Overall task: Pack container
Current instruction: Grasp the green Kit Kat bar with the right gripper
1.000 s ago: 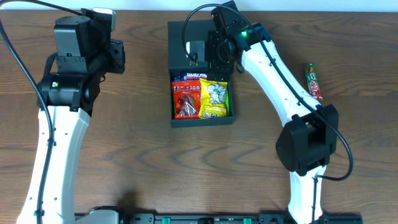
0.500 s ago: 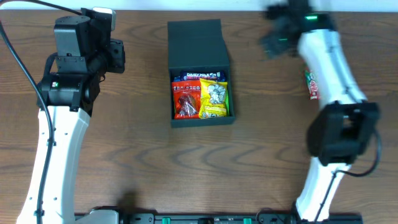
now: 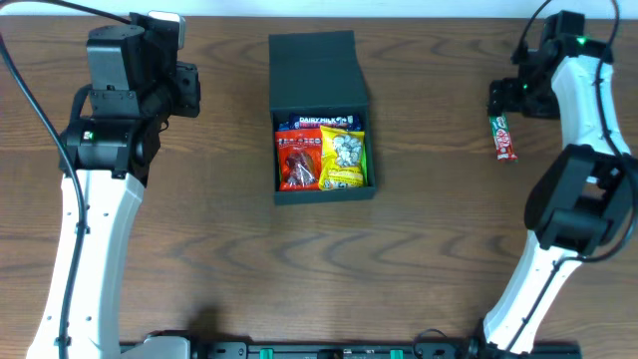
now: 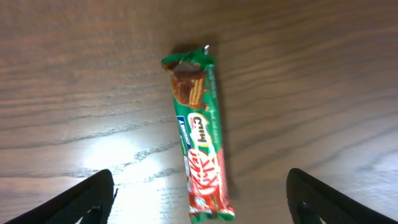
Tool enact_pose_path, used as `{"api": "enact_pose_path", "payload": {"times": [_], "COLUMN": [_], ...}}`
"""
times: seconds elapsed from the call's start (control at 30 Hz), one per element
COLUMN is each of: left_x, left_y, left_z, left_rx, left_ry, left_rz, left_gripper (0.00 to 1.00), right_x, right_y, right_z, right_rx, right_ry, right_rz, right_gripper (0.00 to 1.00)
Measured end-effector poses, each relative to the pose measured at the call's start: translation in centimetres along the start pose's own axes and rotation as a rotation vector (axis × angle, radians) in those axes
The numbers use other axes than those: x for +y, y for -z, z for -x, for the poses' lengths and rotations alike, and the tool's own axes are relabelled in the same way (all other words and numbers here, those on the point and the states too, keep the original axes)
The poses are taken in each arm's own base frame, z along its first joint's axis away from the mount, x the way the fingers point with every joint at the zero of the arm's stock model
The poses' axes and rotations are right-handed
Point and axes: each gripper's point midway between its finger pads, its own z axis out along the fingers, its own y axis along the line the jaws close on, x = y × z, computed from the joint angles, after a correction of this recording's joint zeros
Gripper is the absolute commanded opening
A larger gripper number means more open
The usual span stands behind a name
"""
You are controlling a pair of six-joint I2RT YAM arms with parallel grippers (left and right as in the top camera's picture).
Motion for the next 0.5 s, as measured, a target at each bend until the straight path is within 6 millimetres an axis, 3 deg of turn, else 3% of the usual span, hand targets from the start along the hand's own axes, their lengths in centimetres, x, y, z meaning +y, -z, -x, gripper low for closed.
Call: {"api": "enact_pose_path", "payload": {"times": [0.2, 0.43, 0.5], "left_x": [0.0, 0.0, 0.0], "left_y": [0.0, 0.0, 0.0], "left_z": [0.0, 0.0, 0.0], "left_rx": [0.000, 0.000, 0.000], "left_ry": [0.000, 0.000, 0.000], "left_rz": [0.000, 0.000, 0.000], "left_gripper": [0.06, 0.06, 0.06], "right_x": [0.7, 1.0, 1.0], "right_y": [-3.1, -4.6, -5.2], "right_z": [-1.0, -1.6, -1.9], "right_rx": [0.066, 0.101, 0.114], "right_ry": [-0.002, -0.003, -0.003], "right_rz": [0.042, 0.058, 0.060], "right_gripper": [0.74, 0.69, 0.63]}}
